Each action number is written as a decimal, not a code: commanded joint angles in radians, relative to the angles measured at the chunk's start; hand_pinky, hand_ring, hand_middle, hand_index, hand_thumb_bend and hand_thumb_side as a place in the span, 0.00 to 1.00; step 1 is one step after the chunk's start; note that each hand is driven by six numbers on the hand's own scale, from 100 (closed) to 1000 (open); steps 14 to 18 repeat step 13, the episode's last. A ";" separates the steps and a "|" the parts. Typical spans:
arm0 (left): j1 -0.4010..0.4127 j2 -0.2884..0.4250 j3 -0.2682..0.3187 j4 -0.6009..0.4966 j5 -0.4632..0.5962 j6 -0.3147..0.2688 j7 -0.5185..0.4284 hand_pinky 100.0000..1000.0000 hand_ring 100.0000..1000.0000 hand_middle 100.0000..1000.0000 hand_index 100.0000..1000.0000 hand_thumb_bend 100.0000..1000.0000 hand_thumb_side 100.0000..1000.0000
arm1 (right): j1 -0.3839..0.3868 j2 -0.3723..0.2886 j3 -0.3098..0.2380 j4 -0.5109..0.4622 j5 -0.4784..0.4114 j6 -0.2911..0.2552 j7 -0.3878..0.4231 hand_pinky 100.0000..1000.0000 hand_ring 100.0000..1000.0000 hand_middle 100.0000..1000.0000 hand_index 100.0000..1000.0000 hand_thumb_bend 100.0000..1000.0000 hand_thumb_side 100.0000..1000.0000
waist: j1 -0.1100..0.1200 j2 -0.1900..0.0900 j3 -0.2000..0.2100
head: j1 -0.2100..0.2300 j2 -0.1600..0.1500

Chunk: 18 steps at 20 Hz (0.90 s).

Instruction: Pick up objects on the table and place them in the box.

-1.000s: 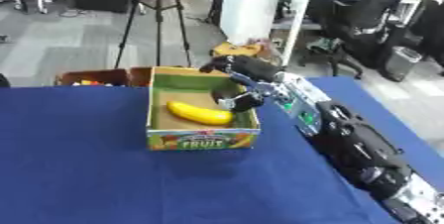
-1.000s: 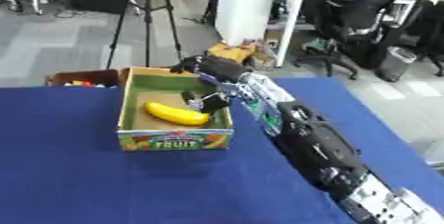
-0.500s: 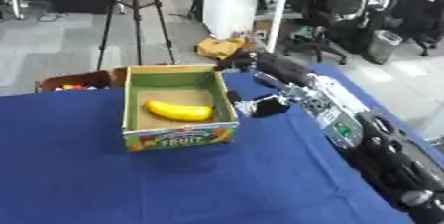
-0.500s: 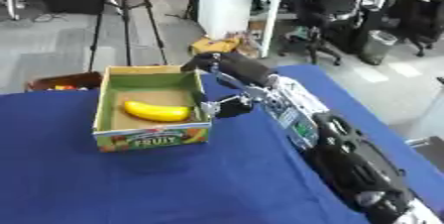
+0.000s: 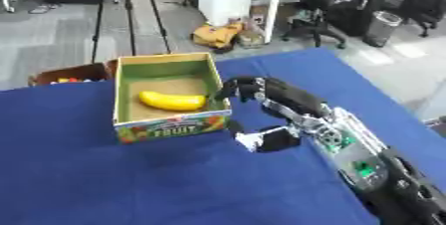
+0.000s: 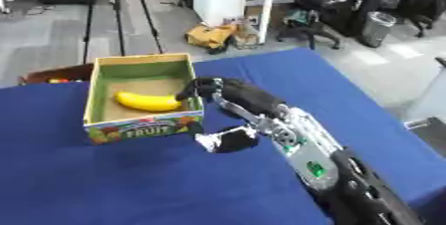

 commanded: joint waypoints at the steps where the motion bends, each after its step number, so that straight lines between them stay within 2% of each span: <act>1: -0.006 0.009 0.009 -0.011 -0.004 -0.002 0.004 0.38 0.51 0.74 0.67 0.57 0.80 | 0.009 0.004 -0.013 -0.054 -0.023 0.021 0.017 0.57 0.89 0.73 0.82 0.00 0.27 | 0.000 -0.014 0.001 | 0.010 0.014; 9: -0.002 0.007 0.007 -0.008 -0.004 -0.003 0.003 0.38 0.51 0.74 0.67 0.57 0.80 | 0.032 0.016 -0.017 -0.078 -0.041 0.039 0.033 0.56 0.89 0.73 0.82 0.00 0.27 | -0.002 -0.015 0.001 | 0.019 0.022; 13: 0.001 0.003 0.010 -0.007 -0.005 -0.004 0.004 0.38 0.51 0.74 0.66 0.57 0.81 | 0.060 0.042 -0.017 -0.094 -0.049 0.042 0.045 0.55 0.90 0.72 0.81 0.00 0.30 | -0.005 -0.013 0.005 | 0.045 0.028; 18: 0.001 0.003 0.010 -0.007 -0.005 -0.004 0.004 0.38 0.51 0.74 0.66 0.57 0.81 | 0.060 0.042 -0.017 -0.094 -0.049 0.042 0.045 0.55 0.90 0.72 0.81 0.00 0.30 | -0.005 -0.013 0.005 | 0.045 0.028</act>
